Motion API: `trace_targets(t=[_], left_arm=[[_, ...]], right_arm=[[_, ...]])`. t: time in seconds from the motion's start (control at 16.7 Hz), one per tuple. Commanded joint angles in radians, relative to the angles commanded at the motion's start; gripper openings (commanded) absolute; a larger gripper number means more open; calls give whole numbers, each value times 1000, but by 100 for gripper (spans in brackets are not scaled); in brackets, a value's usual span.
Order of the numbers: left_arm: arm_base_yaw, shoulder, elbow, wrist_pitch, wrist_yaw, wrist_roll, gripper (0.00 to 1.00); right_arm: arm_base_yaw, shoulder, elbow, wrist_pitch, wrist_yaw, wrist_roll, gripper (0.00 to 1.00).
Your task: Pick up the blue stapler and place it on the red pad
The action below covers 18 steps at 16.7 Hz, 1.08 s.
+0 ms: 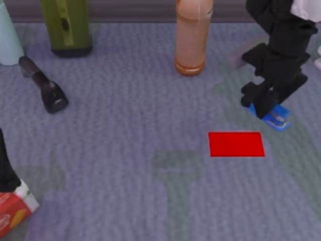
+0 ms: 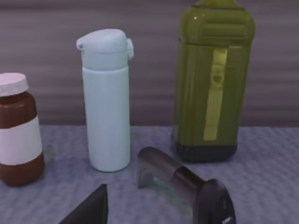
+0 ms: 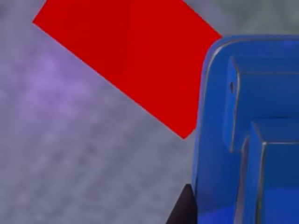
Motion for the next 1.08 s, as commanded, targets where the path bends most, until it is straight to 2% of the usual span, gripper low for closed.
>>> trace_targets(t=[0.24, 0.48, 0.66, 1.08], left_arm=[[0, 0, 0, 0, 0, 0, 100], [0, 0, 0, 0, 0, 0, 100], [0, 0, 0, 0, 0, 0, 100], [0, 0, 0, 0, 0, 0, 100]], right_arm=[[49, -6, 5, -8, 1, -416, 0], [83, -39, 5, 6, 4, -682, 0], [96, -57, 6, 16, 6, -770, 0], [92, -51, -9, 33, 6, -775, 0]])
